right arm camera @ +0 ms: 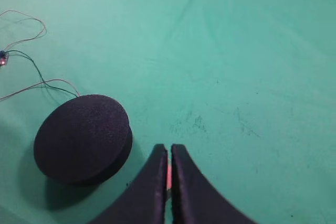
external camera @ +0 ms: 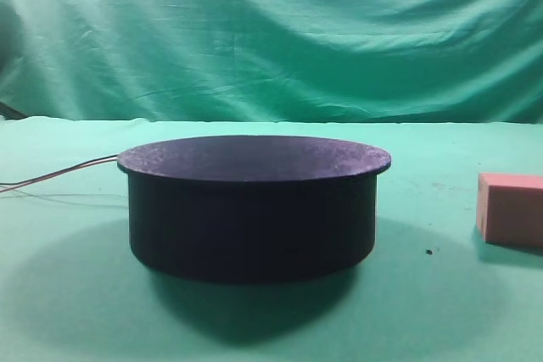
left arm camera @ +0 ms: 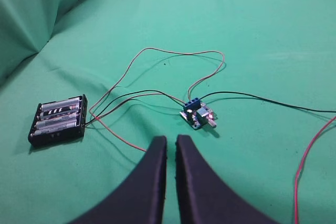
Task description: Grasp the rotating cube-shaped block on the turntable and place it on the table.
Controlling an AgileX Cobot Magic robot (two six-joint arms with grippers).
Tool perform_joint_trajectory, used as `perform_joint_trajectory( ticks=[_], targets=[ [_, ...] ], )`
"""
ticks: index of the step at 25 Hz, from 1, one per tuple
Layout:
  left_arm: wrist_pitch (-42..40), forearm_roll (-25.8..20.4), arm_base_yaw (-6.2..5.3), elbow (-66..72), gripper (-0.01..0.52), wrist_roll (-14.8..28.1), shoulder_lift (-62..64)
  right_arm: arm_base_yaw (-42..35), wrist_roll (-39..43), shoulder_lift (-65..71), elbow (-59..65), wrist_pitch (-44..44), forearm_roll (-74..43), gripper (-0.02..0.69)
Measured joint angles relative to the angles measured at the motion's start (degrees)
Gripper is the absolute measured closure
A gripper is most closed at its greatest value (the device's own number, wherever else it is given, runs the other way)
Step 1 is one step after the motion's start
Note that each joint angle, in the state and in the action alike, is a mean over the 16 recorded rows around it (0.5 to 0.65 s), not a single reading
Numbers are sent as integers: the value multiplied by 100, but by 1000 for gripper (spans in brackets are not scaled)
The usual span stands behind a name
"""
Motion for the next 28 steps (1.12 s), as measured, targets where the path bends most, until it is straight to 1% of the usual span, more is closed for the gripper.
perform_joint_trajectory(
  ticks=[6,13,20,24,28],
  targets=[
    [0,0,0,0,514,0,0,-274,-649,-205,446,-489,112,665],
    [0,0,0,0,514,0,0,-1108,-1332,-956,1592,-1508,310,665],
    [0,0,0,0,514,0,0,-2012,-1526,-2186,2917,-2387,451,665],
    [0,0,0,0,514,0,0,-2272,-1534,-2736,3425,-2555,488,665],
    [0,0,0,0,514,0,0,-2370,-1530,-3070,3706,-2543,527,665]
  ],
)
